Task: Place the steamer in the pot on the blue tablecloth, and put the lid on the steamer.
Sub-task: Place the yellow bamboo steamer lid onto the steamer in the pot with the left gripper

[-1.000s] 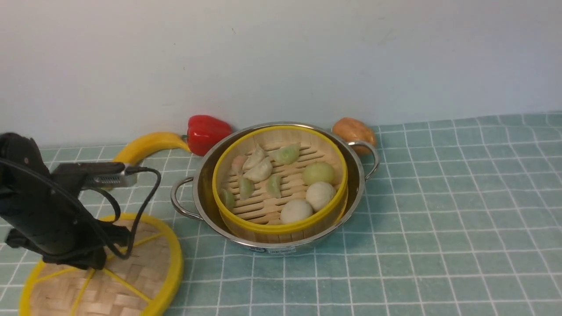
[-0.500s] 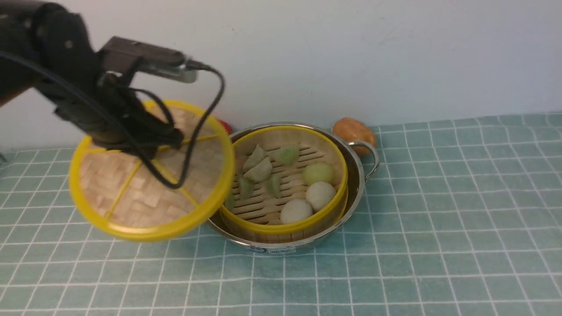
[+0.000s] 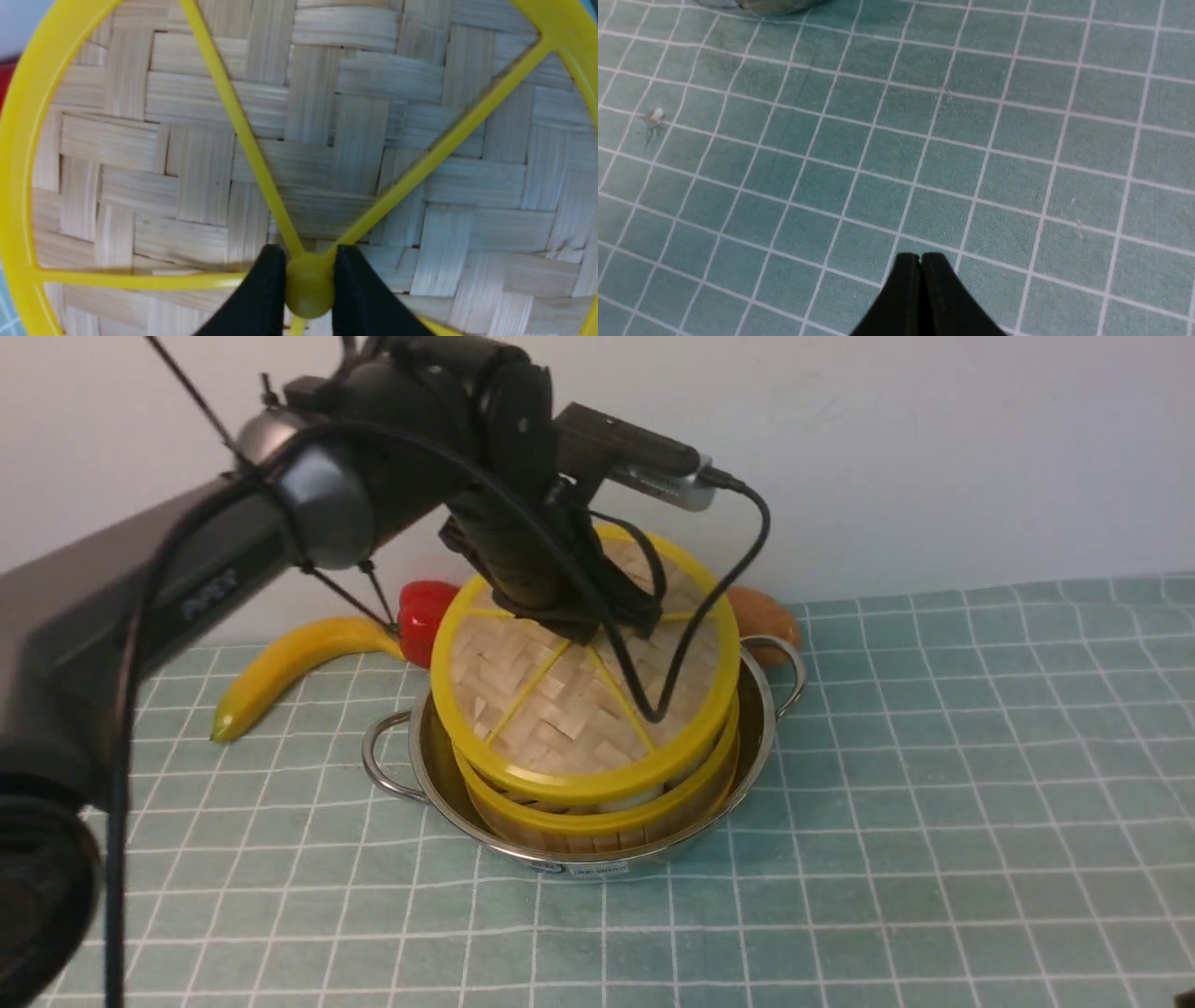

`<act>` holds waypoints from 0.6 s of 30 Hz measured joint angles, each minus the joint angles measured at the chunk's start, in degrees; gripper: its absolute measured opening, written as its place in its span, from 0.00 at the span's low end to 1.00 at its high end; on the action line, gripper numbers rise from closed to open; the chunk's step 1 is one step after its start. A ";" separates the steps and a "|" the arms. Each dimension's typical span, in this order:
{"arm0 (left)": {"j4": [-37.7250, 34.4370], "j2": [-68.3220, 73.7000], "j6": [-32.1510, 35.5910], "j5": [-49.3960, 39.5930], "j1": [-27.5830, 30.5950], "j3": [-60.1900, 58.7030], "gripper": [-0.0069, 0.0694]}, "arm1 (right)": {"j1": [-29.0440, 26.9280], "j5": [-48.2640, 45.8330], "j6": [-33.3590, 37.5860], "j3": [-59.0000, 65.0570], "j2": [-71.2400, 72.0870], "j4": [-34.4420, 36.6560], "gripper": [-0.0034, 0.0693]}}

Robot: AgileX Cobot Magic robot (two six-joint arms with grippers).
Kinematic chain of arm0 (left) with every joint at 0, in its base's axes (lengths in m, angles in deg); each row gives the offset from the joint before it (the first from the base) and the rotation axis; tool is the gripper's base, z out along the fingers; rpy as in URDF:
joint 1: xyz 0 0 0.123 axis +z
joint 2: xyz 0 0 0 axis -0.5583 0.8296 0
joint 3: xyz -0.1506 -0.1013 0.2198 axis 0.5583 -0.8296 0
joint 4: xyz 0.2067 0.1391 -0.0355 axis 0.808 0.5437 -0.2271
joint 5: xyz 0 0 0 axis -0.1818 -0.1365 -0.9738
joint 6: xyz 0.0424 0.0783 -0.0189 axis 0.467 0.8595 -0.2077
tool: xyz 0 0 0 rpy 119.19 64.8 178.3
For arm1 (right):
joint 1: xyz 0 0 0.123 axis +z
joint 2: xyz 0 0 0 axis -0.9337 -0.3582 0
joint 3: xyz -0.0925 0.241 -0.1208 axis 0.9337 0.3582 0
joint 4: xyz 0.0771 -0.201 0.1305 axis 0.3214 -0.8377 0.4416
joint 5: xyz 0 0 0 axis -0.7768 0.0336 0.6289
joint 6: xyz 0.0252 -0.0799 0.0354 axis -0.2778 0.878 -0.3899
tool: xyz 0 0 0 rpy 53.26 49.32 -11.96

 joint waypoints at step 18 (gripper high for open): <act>2.41 4.87 -0.06 -3.15 -0.37 3.73 0.24 | 0.00 0.18 0.00 0.00 0.00 0.17 0.03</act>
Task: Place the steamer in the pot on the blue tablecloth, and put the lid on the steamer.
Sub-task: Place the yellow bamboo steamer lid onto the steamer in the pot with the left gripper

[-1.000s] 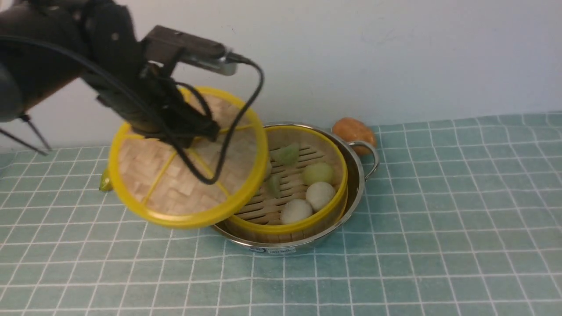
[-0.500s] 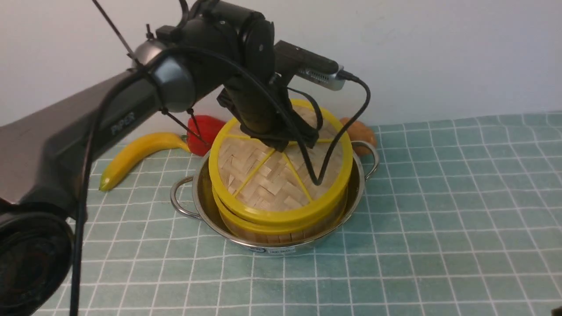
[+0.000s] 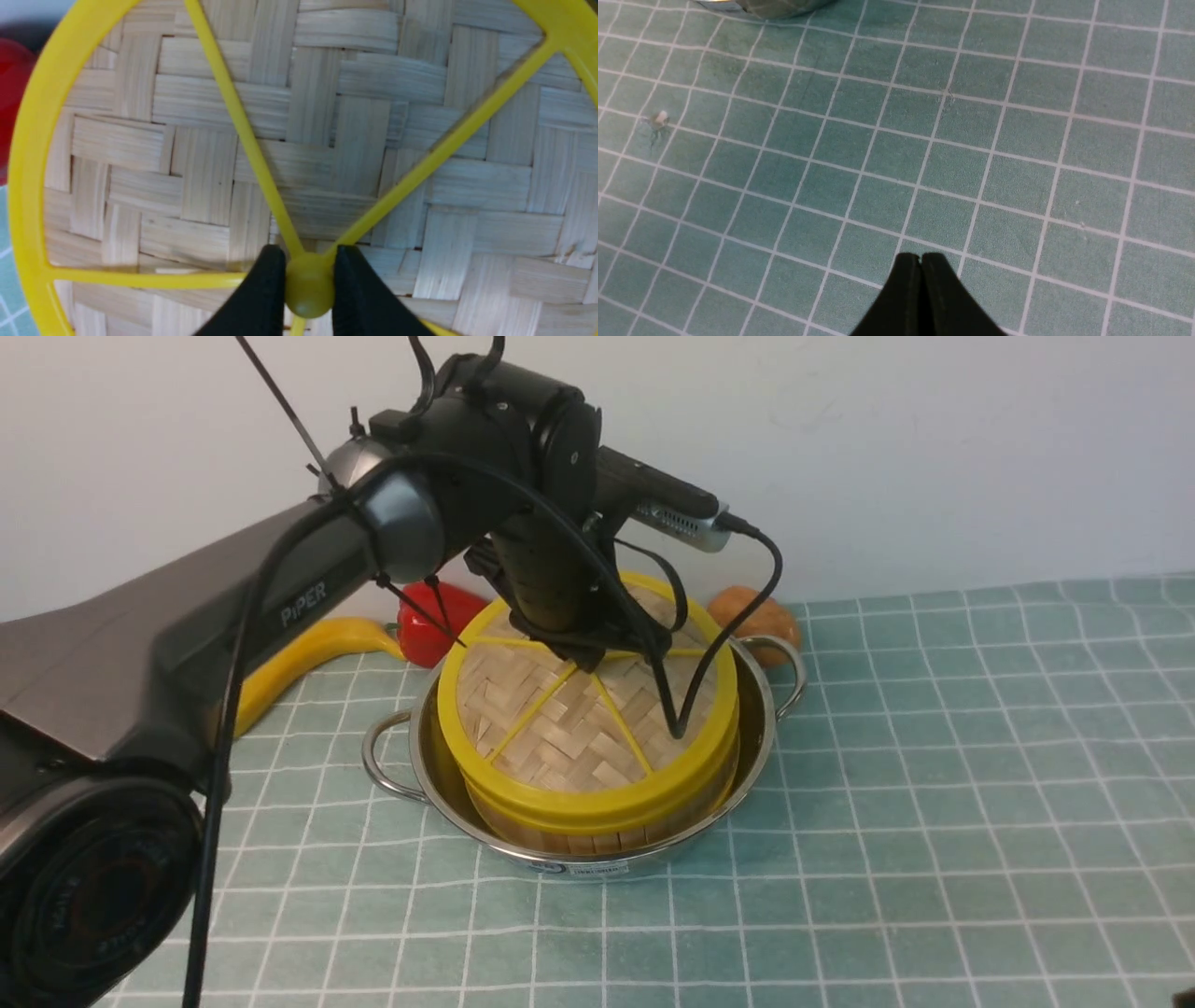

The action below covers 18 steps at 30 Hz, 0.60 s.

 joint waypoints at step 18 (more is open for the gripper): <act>0.33 2.40 0.00 1.06 0.00 0.35 0.24 | 0.00 0.00 0.00 0.00 0.05 0.07 0.04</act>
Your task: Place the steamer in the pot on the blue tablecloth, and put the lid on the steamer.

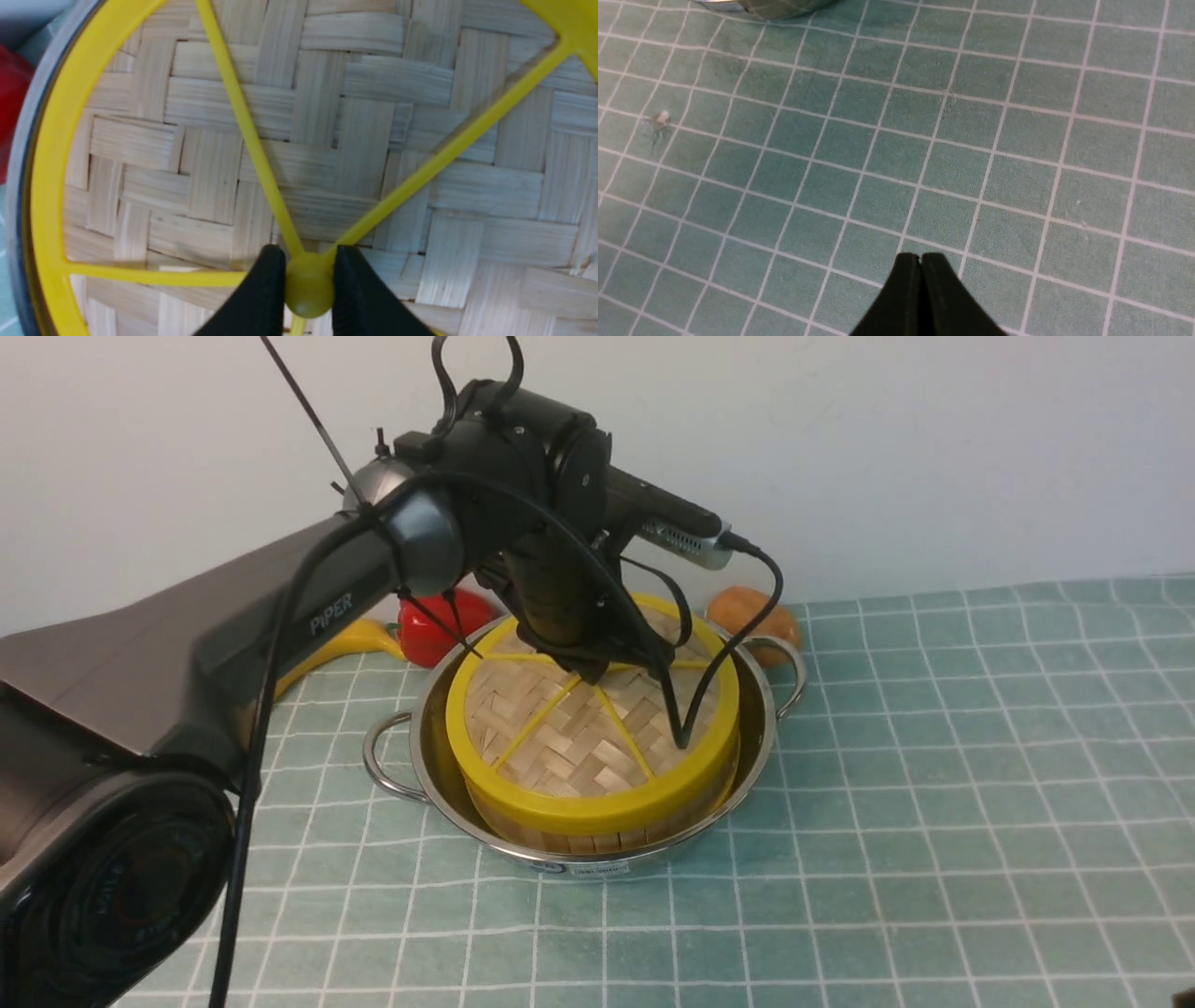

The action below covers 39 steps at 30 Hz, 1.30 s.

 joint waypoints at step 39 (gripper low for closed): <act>10.23 -45.58 -3.09 -7.68 0.07 -4.89 0.06 | 0.00 16.58 -3.37 0.00 0.00 -22.66 0.06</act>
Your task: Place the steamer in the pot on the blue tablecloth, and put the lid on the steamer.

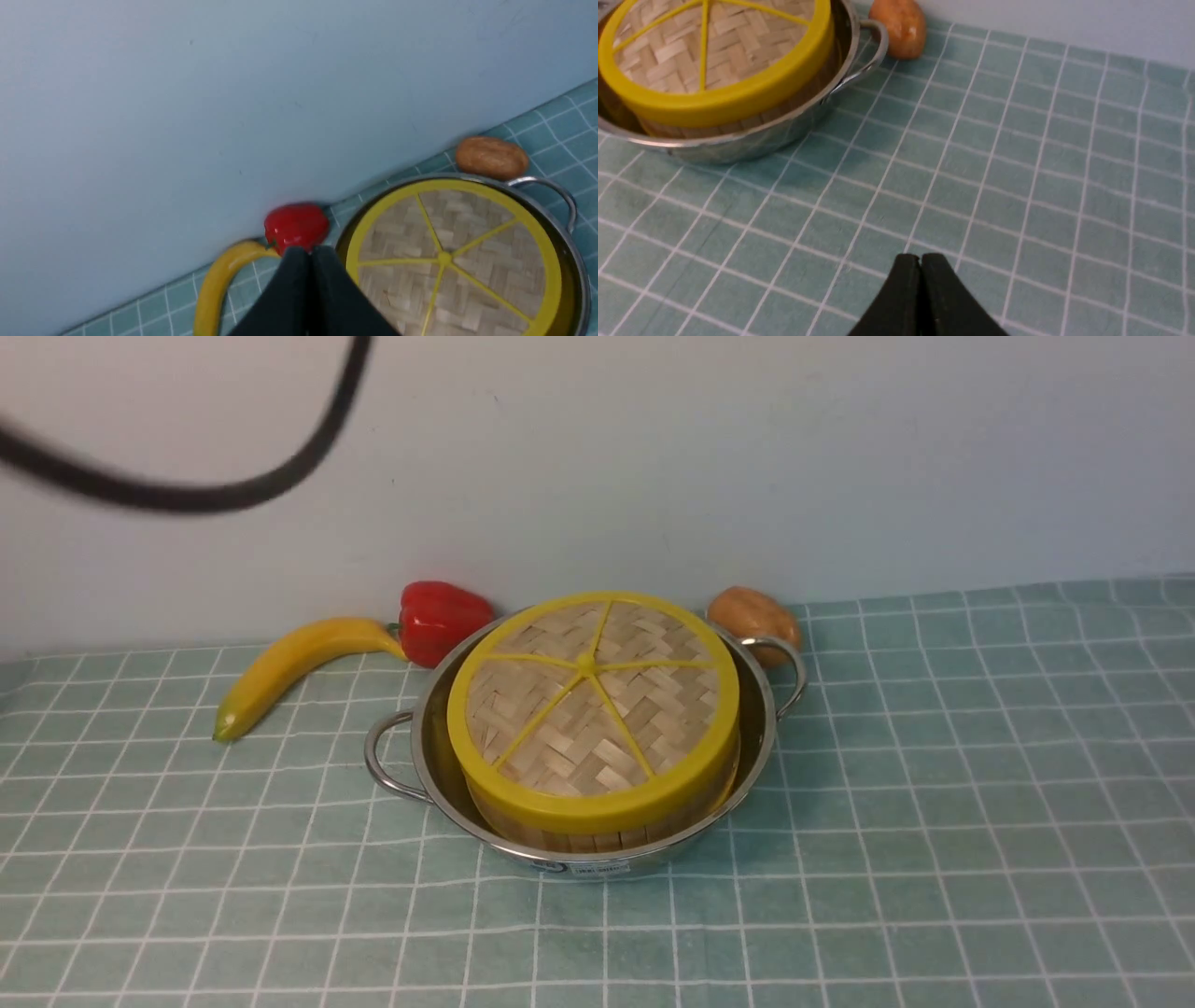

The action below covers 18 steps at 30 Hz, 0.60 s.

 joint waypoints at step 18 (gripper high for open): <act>-1.37 -43.77 -16.68 28.82 0.00 -66.73 0.06 | 0.00 2.47 -4.57 0.00 0.00 -5.48 0.13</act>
